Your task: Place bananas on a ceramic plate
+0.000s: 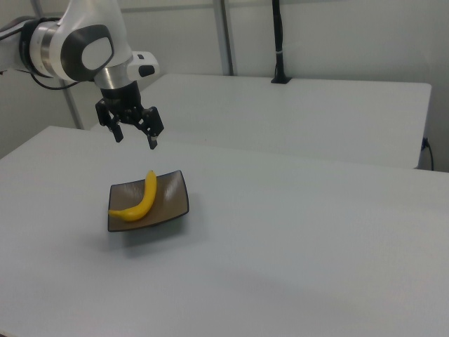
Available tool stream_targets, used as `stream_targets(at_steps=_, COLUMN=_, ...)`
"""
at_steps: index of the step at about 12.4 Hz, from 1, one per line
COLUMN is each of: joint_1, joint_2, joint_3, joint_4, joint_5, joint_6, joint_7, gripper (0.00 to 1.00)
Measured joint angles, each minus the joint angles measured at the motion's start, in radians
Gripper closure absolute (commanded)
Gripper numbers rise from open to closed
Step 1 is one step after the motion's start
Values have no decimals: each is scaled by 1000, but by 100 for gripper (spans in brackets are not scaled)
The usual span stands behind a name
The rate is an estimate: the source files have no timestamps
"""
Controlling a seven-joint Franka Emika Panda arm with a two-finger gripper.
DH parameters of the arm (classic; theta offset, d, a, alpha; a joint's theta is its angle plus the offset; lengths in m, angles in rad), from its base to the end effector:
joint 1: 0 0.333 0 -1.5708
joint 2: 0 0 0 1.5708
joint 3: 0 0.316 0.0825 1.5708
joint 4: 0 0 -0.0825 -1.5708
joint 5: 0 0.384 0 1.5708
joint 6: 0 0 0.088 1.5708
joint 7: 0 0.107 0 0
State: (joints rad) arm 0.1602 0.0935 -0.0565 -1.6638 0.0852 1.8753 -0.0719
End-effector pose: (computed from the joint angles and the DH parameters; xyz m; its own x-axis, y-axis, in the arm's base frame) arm 0.6002 0.0703 0.5542 0.9812 0.1494 0.1223 0.1586 -0.9849 -0.0698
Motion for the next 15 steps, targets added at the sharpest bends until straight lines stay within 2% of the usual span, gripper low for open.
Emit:
stream_targets(at_steps=6, joint_1=-27, joint_2=-36, joint_3=-2, joint_4=-7, joint_5=-24, joint_6=-139, joint_7=-105, gripper=0)
stream_targets(at_steps=7, joint_1=-33, joint_2=-39, joint_3=7, joint_4=-14, joint_5=-38, joint_6=-139, joint_7=-105, gripper=0)
stream_targets(at_steps=9, joint_1=-83, joint_2=-40, joint_3=57, joint_4=-22, joint_5=-45, joint_6=-139, joint_7=-102, gripper=0)
stream_targets(at_steps=11, joint_1=-97, joint_2=-40, joint_3=66, joint_4=-22, joint_5=-47, joint_6=-139, joint_7=-102, gripper=0)
stream_targets(at_steps=15, joint_1=-102, joint_2=-42, joint_3=75, joint_4=-23, joint_5=-102, joint_6=-139, joint_7=-87, gripper=0)
